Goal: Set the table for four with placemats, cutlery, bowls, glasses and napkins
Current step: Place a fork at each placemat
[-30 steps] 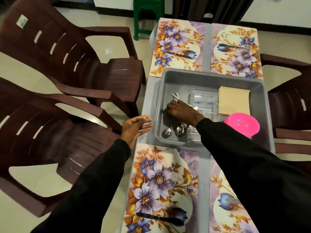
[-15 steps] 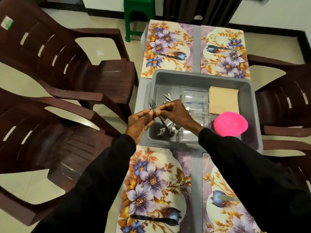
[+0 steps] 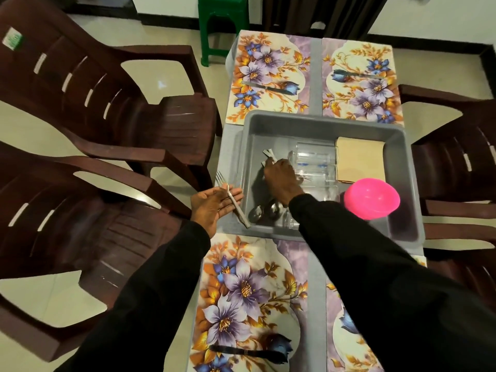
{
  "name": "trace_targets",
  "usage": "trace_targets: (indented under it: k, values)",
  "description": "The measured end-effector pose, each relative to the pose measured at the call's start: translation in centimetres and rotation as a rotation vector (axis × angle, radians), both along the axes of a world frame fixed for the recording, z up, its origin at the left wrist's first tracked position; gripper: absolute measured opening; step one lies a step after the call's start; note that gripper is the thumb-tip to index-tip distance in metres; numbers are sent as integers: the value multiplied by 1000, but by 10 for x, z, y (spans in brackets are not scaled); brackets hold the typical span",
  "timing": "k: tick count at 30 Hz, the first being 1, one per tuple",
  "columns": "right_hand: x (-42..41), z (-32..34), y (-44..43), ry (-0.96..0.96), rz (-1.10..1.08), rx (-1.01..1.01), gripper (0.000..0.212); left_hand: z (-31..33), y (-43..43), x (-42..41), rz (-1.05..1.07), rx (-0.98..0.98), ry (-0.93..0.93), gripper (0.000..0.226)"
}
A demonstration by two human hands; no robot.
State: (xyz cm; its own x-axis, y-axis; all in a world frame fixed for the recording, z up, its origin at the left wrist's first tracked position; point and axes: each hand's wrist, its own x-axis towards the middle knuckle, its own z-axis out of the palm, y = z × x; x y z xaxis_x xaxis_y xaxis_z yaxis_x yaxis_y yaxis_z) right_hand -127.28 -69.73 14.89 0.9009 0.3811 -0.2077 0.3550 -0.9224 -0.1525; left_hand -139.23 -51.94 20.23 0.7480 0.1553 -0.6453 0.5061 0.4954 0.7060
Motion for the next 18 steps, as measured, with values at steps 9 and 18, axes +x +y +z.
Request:
trace_targets:
  k: [9, 18]
  values:
    - [-24, -11, 7, -39, 159, 10, 53, -3, 13, -5, 51, -24, 19, 25]
    - [-28, -4, 4, -59, 471, -71, 25, -9, 5, -8, 3, -3, 4, 34]
